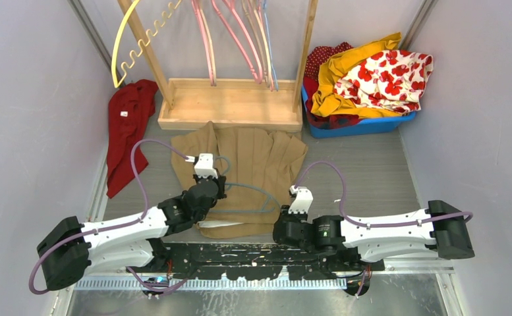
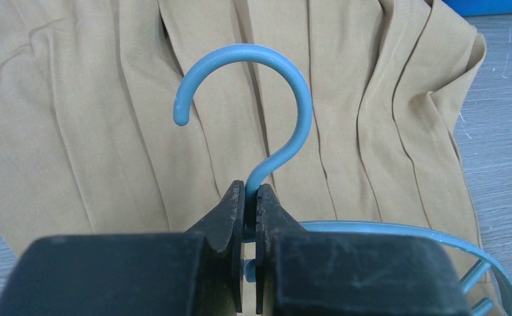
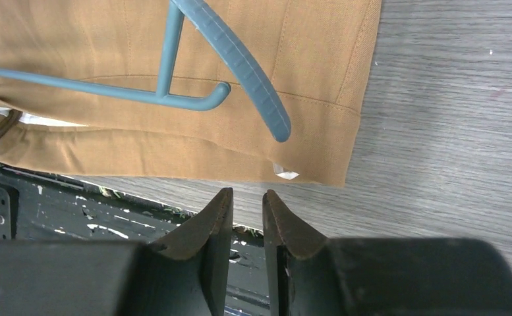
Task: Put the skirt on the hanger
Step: Hang the skirt on the hanger.
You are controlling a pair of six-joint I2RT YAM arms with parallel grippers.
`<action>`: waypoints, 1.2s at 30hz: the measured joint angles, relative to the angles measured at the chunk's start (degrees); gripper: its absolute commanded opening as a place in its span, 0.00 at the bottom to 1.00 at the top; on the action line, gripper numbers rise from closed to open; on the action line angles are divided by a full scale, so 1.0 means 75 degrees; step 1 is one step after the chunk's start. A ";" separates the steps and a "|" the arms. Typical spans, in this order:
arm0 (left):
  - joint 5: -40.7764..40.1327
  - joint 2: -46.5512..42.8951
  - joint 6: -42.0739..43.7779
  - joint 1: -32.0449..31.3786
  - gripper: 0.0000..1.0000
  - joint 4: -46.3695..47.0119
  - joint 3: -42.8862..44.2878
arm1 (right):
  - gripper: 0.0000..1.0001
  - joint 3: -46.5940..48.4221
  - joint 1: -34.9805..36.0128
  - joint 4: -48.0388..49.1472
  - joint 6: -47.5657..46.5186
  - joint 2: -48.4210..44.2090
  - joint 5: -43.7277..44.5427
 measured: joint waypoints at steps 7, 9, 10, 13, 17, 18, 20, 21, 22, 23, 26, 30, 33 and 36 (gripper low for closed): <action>-0.0210 0.0003 0.0189 -0.0044 0.00 0.0463 -0.0210 | 0.32 -0.0012 0.0172 -0.0178 0.0440 0.0108 0.0321; -0.0256 0.0009 0.0198 -0.0070 0.00 0.0568 -0.0213 | 0.32 -0.0058 0.0172 -0.0236 0.0609 0.0122 0.0364; -0.0268 0.0012 0.0204 -0.0079 0.00 0.0609 -0.0213 | 0.31 -0.0099 0.0172 -0.0245 0.0699 0.0125 0.0379; -0.0312 0.0073 0.0224 -0.0087 0.00 0.0746 -0.0216 | 0.30 -0.0254 0.0172 -0.0248 0.0927 0.0128 0.0385; -0.0335 0.0192 0.0239 -0.0128 0.00 0.0804 -0.0216 | 0.25 -0.0391 0.0172 -0.0242 0.1157 0.0201 0.0399; -0.0338 0.0216 0.0251 -0.0131 0.00 0.0804 -0.0216 | 0.24 -0.0405 0.0172 -0.0236 0.1204 0.0236 0.0405; -0.0347 0.0245 0.0259 -0.0149 0.00 0.0810 -0.0216 | 0.24 -0.0408 0.0172 -0.0227 0.1268 0.0303 0.0414; -0.0361 0.0251 0.0265 -0.0163 0.00 0.0813 -0.0216 | 0.24 -0.0408 0.0172 -0.0213 0.1300 0.0338 0.0414; -0.0367 0.0256 0.0274 -0.0166 0.00 0.0825 -0.0216 | 0.24 -0.0408 0.0172 -0.0195 0.1338 0.0379 0.0417; -0.0370 0.0256 0.0277 -0.0172 0.00 0.0833 -0.0216 | 0.24 -0.0408 0.0172 -0.0184 0.1361 0.0417 0.0420; -0.0388 0.0256 0.0303 -0.0187 0.00 0.0863 -0.0216 | 0.24 -0.0408 0.0172 -0.0137 0.1405 0.0568 0.0449; -0.0396 0.0256 0.0353 -0.0213 0.00 0.0871 -0.0216 | 0.25 -0.0408 0.0172 -0.0032 0.1411 0.0746 0.0475; -0.0414 0.0256 0.0361 -0.0227 0.00 0.0880 -0.0216 | 0.26 -0.0408 0.0169 0.0035 0.1411 0.0860 0.0490; -0.0434 0.0256 0.0367 -0.0245 0.00 0.0883 -0.0216 | 0.26 -0.0408 0.0157 0.0102 0.1413 0.0930 0.0519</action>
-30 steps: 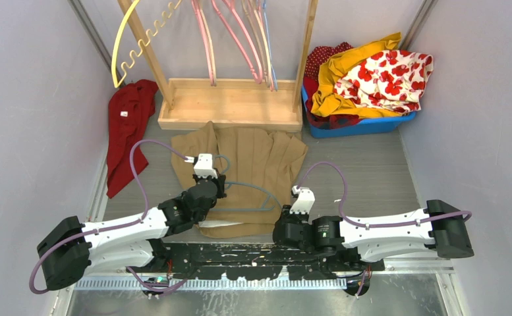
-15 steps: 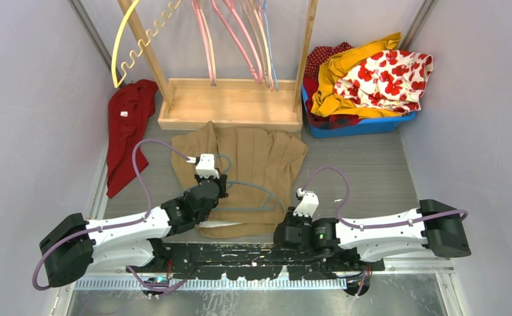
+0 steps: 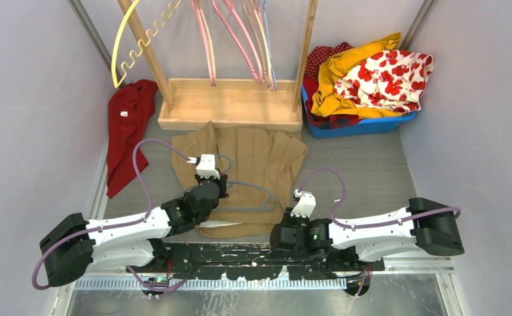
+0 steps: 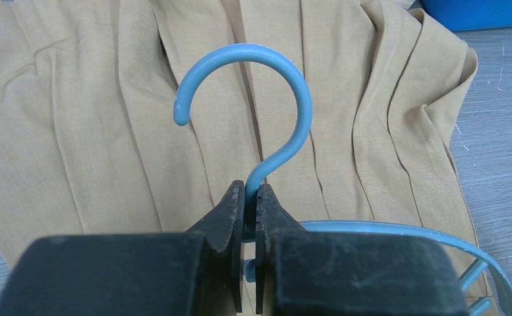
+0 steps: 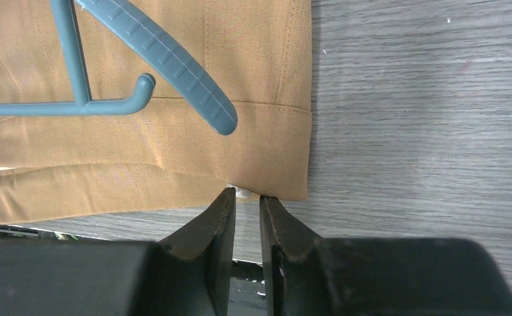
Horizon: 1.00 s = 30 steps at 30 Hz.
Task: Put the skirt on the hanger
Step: Hang the skirt on the hanger.
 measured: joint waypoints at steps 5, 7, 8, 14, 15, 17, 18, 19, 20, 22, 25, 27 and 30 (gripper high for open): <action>-0.0017 0.0000 0.0009 -0.0032 0.00 0.0006 0.0000 | 0.27 0.0000 -0.0058 0.0082 0.0020 0.0131 0.0076; -0.0017 0.0000 0.0017 -0.0032 0.00 0.0012 0.0000 | 0.27 0.0000 -0.0105 0.0122 0.0017 0.0201 0.0082; -0.0017 0.0000 0.0017 -0.0035 0.00 0.0015 0.0000 | 0.27 0.0000 -0.0131 0.0146 0.0017 0.0245 0.0087; -0.0020 0.0000 0.0020 -0.0041 0.00 0.0026 0.0000 | 0.27 0.0000 -0.0221 0.0251 0.0015 0.0431 0.0096; -0.0020 -0.0003 0.0017 -0.0041 0.00 0.0026 0.0000 | 0.26 0.0000 -0.0242 0.0262 0.0015 0.0431 0.0102; -0.0020 -0.0003 0.0020 -0.0047 0.00 0.0026 0.0000 | 0.24 0.0000 -0.0283 0.0286 0.0009 0.0431 0.0111; -0.0020 -0.0003 0.0020 -0.0050 0.00 0.0026 0.0000 | 0.22 0.0000 -0.0300 0.0300 0.0000 0.0431 0.0119; -0.0020 -0.0003 0.0020 -0.0055 0.00 0.0026 0.0000 | 0.21 0.0000 -0.0318 0.0315 -0.0012 0.0431 0.0122; -0.0023 -0.0003 0.0020 -0.0064 0.00 0.0026 0.0000 | 0.21 0.0000 -0.0338 0.0321 -0.0020 0.0431 0.0122; -0.0035 -0.0003 0.0020 -0.0070 0.00 0.0026 0.0000 | 0.21 0.0000 -0.0376 0.0326 -0.0044 0.0434 0.0119; -0.0047 -0.0003 0.0020 -0.0076 0.00 0.0026 0.0000 | 0.25 0.0000 -0.0425 0.0376 -0.0061 0.0493 0.0119; -0.0050 -0.0003 0.0020 -0.0082 0.00 0.0026 0.0000 | 0.25 0.0000 -0.0440 0.0434 -0.0087 0.0571 0.0117; -0.0058 -0.0003 0.0020 -0.0085 0.00 0.0026 0.0000 | 0.25 0.0000 -0.0446 0.0545 -0.0134 0.0714 0.0096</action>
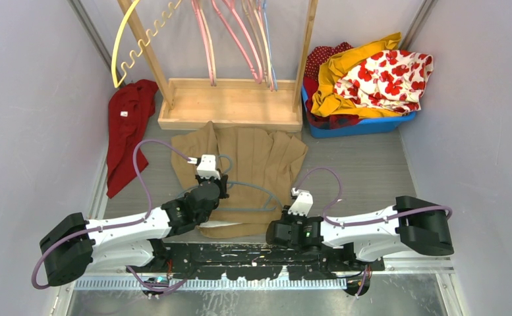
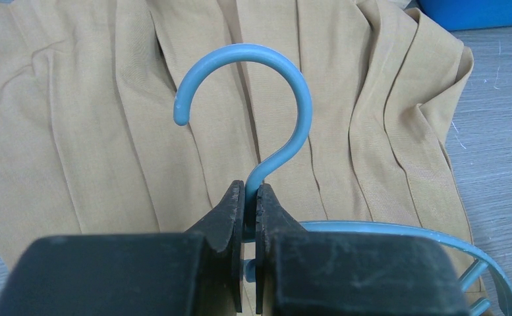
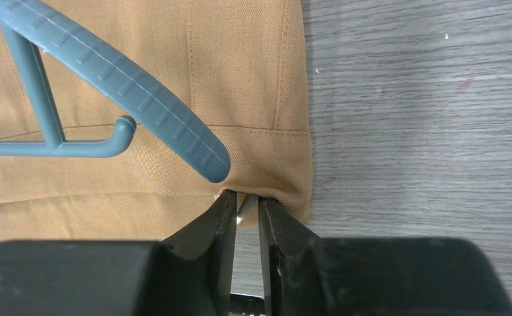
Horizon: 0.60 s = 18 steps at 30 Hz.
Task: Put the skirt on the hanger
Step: Hang the skirt on the hanger.
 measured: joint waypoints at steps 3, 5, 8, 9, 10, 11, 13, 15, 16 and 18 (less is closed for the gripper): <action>-0.0012 -0.0003 0.0000 -0.0006 0.00 0.0000 0.0000 | 0.21 0.0000 0.0000 0.0108 -0.0047 0.0157 -0.0035; -0.0015 -0.0012 0.0000 -0.0006 0.00 0.0000 0.0000 | 0.16 0.0012 0.0000 0.0160 -0.0079 0.0236 -0.0029; -0.0020 -0.0032 0.0000 -0.0012 0.00 0.0003 -0.0003 | 0.06 0.0050 0.0000 0.0187 -0.0108 0.0265 -0.0035; -0.0020 -0.0038 0.0000 -0.0012 0.00 0.0003 -0.0009 | 0.04 0.0058 0.0000 0.0184 -0.0122 0.0262 -0.0035; -0.0020 -0.0044 0.0000 -0.0012 0.00 0.0003 -0.0015 | 0.02 0.0076 0.0000 0.0175 -0.0137 0.0262 -0.0032; -0.0020 -0.0047 0.0000 -0.0015 0.00 0.0003 -0.0020 | 0.01 0.0087 0.0000 0.0169 -0.0143 0.0251 -0.0032; -0.0020 -0.0052 0.0000 -0.0023 0.00 0.0003 -0.0026 | 0.01 0.0096 0.0000 0.0125 -0.0169 0.0160 -0.0029; -0.0020 -0.0052 0.0000 -0.0038 0.00 0.0003 -0.0029 | 0.01 0.0111 0.0000 0.0038 -0.0195 -0.0029 -0.0026; -0.0020 -0.0052 0.0000 -0.0041 0.00 0.0003 -0.0029 | 0.01 0.0140 0.0000 -0.0044 -0.0224 -0.0178 -0.0017; -0.0020 -0.0055 0.0000 -0.0041 0.00 0.0003 -0.0029 | 0.01 0.0213 0.0000 -0.0157 -0.0271 -0.0423 0.0015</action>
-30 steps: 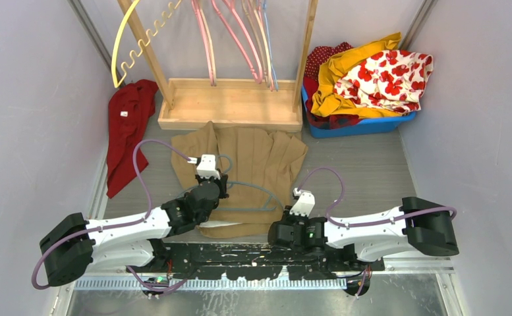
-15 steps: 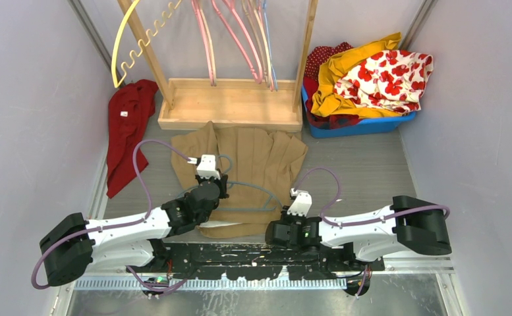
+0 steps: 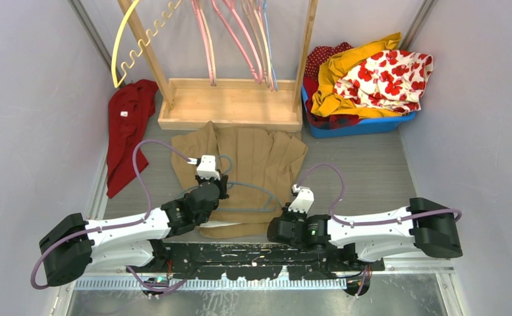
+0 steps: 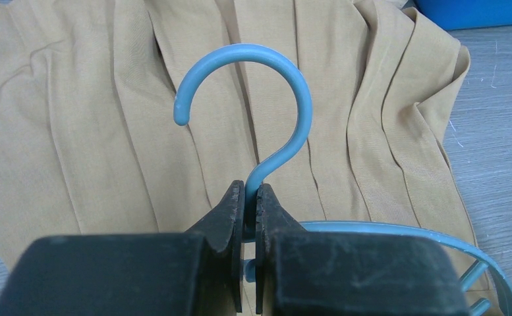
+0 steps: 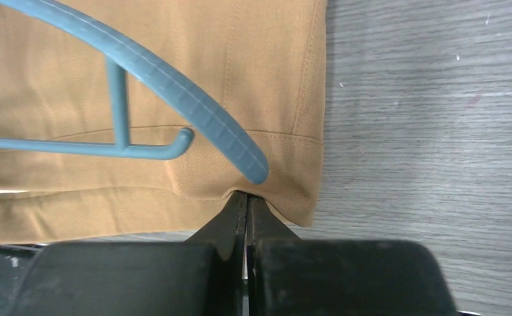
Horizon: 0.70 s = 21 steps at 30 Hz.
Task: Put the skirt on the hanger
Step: Hang the skirt on the hanger.
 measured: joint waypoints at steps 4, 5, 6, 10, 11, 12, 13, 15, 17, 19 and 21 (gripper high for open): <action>0.0000 0.0000 0.0009 -0.0006 0.00 0.0006 0.0000 | 0.01 0.0131 0.0000 -0.0201 -0.0105 -0.0493 0.0052; 0.0000 0.0000 0.0012 -0.0006 0.00 0.0006 0.0000 | 0.01 0.0163 0.0000 -0.0251 -0.0137 -0.0600 0.0070; -0.0003 -0.0003 0.0015 -0.0009 0.00 0.0009 0.0000 | 0.01 0.0195 0.0000 -0.0300 -0.0160 -0.0685 0.0082; -0.0029 -0.0073 0.0067 -0.0012 0.00 0.0015 0.0000 | 0.01 0.0367 0.0000 -0.0580 -0.0277 -0.0979 0.0163; -0.0038 -0.0099 0.0082 -0.0012 0.00 0.0017 0.0000 | 0.01 0.0402 0.0000 -0.0629 -0.0300 -0.1023 0.0187; -0.0055 -0.0125 0.0105 -0.0012 0.00 0.0032 0.0000 | 0.01 0.0449 -0.0006 -0.0697 -0.0315 -0.1067 0.0210; -0.0061 -0.0146 0.0143 -0.0012 0.00 0.0052 0.0000 | 0.01 0.0501 -0.0006 -0.0772 -0.0344 -0.1105 0.0242; -0.0079 -0.0166 0.0187 -0.0015 0.00 0.0108 0.0003 | 0.01 0.0577 -0.0006 -0.0883 -0.0417 -0.1169 0.0294; -0.0082 -0.0184 0.0204 -0.0015 0.00 0.0119 0.0003 | 0.01 0.0624 -0.0006 -0.0968 -0.0458 -0.1233 0.0344; -0.0082 -0.0224 0.0210 -0.0015 0.00 0.0122 0.0003 | 0.01 0.0653 -0.0009 -0.1046 -0.0504 -0.1300 0.0385; -0.0082 -0.0306 0.0221 -0.0029 0.00 0.0119 0.0003 | 0.01 0.0670 -0.0052 -0.1090 -0.0545 -0.1352 0.0411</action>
